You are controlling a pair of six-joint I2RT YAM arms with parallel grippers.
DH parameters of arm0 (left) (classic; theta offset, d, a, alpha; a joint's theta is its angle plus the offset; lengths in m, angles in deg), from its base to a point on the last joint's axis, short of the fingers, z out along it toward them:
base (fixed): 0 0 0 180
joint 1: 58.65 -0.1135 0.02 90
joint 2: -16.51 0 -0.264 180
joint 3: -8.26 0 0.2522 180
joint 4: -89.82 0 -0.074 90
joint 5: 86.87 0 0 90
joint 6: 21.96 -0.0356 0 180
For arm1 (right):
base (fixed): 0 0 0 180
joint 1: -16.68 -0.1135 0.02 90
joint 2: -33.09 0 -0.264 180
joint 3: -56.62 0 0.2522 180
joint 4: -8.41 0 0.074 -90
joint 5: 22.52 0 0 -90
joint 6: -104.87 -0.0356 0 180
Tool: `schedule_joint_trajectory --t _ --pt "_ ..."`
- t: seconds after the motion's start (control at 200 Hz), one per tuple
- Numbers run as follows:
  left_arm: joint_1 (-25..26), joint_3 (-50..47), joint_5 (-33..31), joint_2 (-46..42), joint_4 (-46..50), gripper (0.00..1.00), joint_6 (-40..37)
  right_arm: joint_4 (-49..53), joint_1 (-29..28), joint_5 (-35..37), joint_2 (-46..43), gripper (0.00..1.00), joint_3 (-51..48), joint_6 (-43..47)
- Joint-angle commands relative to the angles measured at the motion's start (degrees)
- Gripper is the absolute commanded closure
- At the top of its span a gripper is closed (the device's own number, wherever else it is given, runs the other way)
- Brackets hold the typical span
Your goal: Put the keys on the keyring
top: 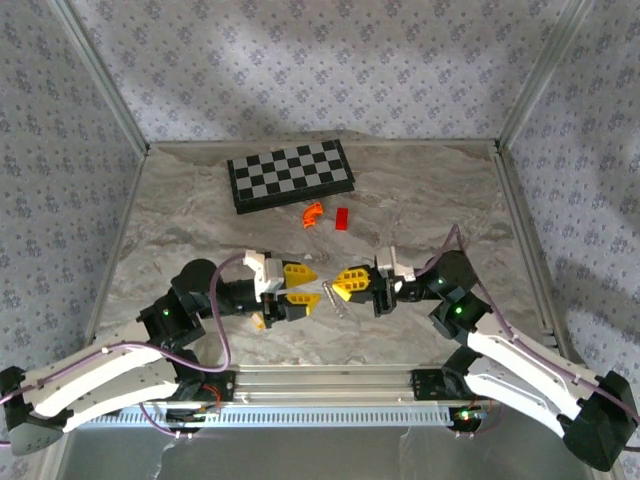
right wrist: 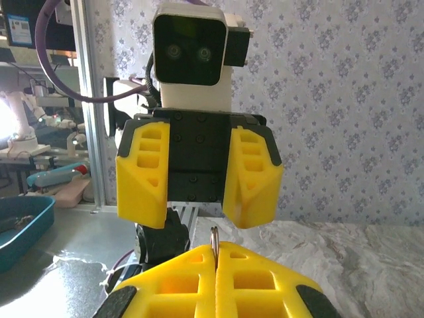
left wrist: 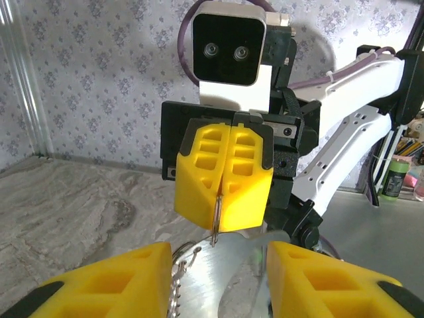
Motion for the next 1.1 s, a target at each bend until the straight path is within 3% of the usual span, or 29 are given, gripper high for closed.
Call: schedule_joint_trajectory --t 0.0,0.4,0.825,1.094 --pt "0.7 2.7 0.2 0.9 -1.5 0.6 -3.1 -6.2 0.1 1.4 -0.6 1.0 -1.1 -2.7" --pt "1.1 4.7 -0.8 4.2 -2.7 0.7 -5.1 -14.3 0.2 5.0 0.2 1.0 -4.1 -6.9" --pt "1.1 5.7 -1.0 6.6 -3.3 0.81 -5.3 -14.8 0.3 4.8 0.4 1.0 -4.6 -6.9" --pt "1.2 5.8 -1.1 7.1 -3.1 0.94 -5.3 -14.6 0.1 4.3 0.4 1.0 -4.6 -6.7"
